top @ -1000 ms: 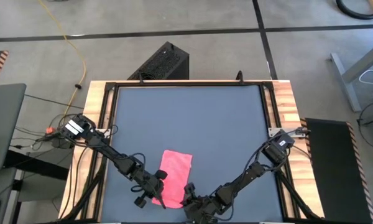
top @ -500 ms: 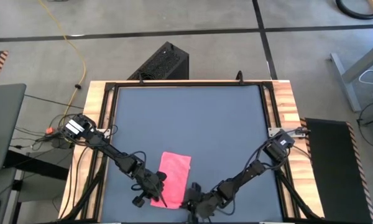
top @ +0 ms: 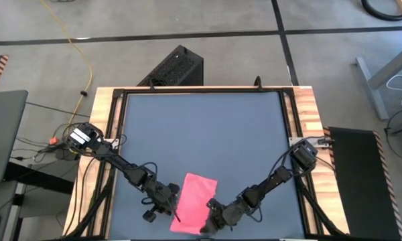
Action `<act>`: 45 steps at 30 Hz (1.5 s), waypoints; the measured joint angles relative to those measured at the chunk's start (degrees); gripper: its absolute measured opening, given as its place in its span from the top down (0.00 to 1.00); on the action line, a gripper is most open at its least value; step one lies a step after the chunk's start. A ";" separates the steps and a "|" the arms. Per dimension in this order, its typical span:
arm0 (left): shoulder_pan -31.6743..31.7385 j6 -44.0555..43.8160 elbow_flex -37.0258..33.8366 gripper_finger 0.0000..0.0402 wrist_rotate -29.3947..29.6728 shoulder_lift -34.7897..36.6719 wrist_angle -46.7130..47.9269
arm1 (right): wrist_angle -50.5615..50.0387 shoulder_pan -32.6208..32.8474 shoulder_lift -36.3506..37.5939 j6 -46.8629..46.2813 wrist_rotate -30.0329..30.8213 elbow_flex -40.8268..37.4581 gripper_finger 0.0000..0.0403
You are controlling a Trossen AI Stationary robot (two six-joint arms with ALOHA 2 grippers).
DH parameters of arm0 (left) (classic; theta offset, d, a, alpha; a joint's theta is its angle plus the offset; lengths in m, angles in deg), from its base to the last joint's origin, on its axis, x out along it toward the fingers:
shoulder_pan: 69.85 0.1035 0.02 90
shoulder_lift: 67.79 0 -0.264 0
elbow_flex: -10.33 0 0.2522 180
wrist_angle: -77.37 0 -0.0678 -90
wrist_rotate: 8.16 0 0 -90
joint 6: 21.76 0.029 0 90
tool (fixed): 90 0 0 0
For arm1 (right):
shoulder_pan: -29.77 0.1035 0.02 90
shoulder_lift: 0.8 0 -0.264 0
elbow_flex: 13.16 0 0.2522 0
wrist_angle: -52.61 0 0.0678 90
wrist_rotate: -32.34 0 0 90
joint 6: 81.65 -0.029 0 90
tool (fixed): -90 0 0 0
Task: Roll towel
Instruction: Roll the pink microfiber towel
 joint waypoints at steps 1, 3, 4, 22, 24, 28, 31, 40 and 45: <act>0.07 0.08 0.00 1.00 0.26 0.00 0.32 | 0.00 0.24 0.00 -0.43 -0.82 0.00 0.95; 0.15 0.35 0.02 1.00 0.42 0.00 0.74 | -0.03 0.58 0.00 -0.98 -1.21 0.02 0.95; 0.21 0.48 0.02 1.00 0.40 0.00 0.76 | -0.16 0.61 0.00 -1.53 -1.19 0.02 0.95; 8.90 21.47 0.26 1.00 13.32 5.34 -9.31 | -1.09 1.13 0.04 -3.29 0.49 0.07 0.95; 10.36 23.16 1.96 1.00 13.26 1.77 -10.25 | -1.09 1.10 0.04 -3.44 0.59 0.07 0.95; 12.63 26.45 7.83 1.00 13.71 -4.39 -6.46 | -1.09 0.78 0.04 -3.75 0.66 0.07 0.95; 14.33 27.09 12.03 1.00 14.44 -7.42 2.94 | -1.09 0.61 0.04 -4.67 0.62 0.07 0.95; 18.75 22.55 15.01 1.00 17.00 -8.31 17.91 | -2.21 0.33 0.14 -4.11 -0.62 0.09 0.95; 19.30 20.15 15.02 1.00 17.74 -7.45 22.86 | -2.94 -1.12 0.19 -4.57 -1.24 0.11 0.95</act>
